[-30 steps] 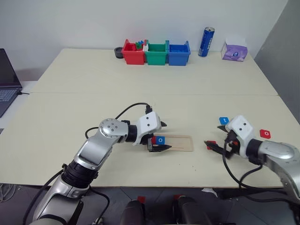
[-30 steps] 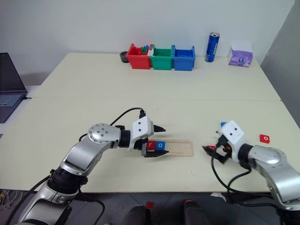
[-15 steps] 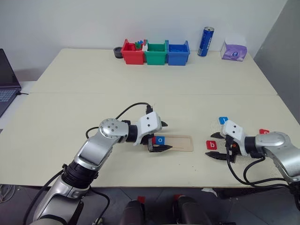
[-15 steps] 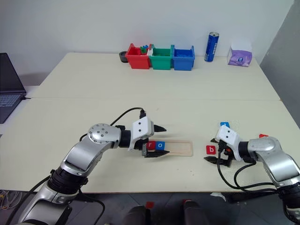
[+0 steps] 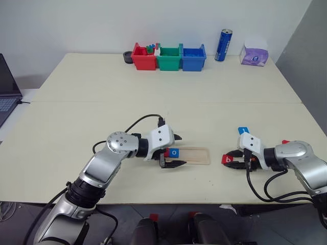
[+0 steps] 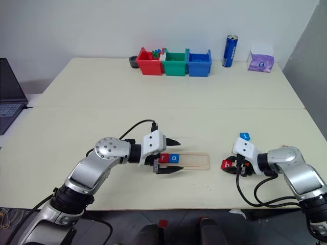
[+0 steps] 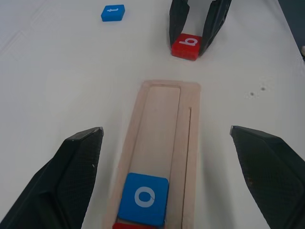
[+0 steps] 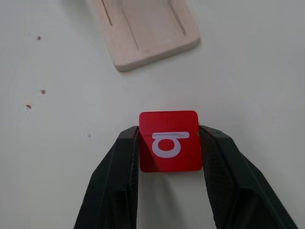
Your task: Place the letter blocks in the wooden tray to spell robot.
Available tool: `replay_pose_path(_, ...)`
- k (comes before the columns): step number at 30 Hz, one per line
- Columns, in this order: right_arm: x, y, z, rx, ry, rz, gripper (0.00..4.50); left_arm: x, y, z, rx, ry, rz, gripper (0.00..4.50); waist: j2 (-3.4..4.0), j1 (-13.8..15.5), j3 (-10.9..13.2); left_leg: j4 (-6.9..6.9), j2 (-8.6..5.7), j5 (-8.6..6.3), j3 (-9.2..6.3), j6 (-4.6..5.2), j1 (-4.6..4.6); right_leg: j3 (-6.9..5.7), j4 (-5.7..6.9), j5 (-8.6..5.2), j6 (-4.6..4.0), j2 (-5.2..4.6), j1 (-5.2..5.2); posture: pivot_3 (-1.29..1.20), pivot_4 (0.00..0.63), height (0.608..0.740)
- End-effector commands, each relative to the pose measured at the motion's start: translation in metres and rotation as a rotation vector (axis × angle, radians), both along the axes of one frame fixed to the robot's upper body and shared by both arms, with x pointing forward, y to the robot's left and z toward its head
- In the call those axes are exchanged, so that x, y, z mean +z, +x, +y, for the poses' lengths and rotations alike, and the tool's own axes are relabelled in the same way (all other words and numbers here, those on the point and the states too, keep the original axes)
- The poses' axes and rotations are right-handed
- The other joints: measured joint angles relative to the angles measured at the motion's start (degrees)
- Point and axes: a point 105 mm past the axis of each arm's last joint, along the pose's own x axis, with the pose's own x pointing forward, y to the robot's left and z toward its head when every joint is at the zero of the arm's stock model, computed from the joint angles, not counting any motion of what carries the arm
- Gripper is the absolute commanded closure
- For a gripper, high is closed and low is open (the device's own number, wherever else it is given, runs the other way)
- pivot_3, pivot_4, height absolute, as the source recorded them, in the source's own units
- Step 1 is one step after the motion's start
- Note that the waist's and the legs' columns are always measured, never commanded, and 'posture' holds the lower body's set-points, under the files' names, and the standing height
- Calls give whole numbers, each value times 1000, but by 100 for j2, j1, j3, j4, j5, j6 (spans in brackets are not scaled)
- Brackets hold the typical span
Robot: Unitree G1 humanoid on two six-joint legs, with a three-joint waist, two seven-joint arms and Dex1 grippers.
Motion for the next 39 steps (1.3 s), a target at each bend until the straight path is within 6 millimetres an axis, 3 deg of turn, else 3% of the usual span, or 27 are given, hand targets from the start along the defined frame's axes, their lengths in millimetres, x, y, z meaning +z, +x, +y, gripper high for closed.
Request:
replay_pose_path(1, 35, -1, 25, 64, 60, -104, 3039, 12, 10, 22, 23, 25, -77, 0, 1, -7, 0, 0, 0, 0, 0, 0, 3, 0, 3, 0, 0, 0, 0, 0, 150, 740)
replay_pose_path(5, 44, -4, 59, 133, 108, -120, 3039, 16, 22, 42, 56, 64, -112, 0, 1, -12, 1, 2, 1, 0, -1, 0, 11, 0, 17, 0, 0, 4, 0, 0, 150, 740)
replay_pose_path(15, 21, 21, 102, 178, 49, -112, 3039, 9, 24, 54, 57, 112, -142, 0, 0, 12, 2, 6, 0, 0, 2, 0, -3, -5, 12, 0, -1, -4, -6, 0, 150, 740)
replay_pose_path(34, 14, 33, 121, 219, 31, -102, 3039, 6, 17, 46, 50, 100, -146, 0, 1, 1, 2, 5, 2, 0, 2, 0, -2, -5, 19, 1, -2, -3, -10, 0, 150, 740)
replay_pose_path(39, 13, 31, 122, 231, 31, -93, 1353, 7, 17, 45, 48, 98, -146, 0, 1, 2, 2, 5, 1, 0, 1, 0, -3, -6, 19, 1, -2, -3, -10, 0, 150, 740)
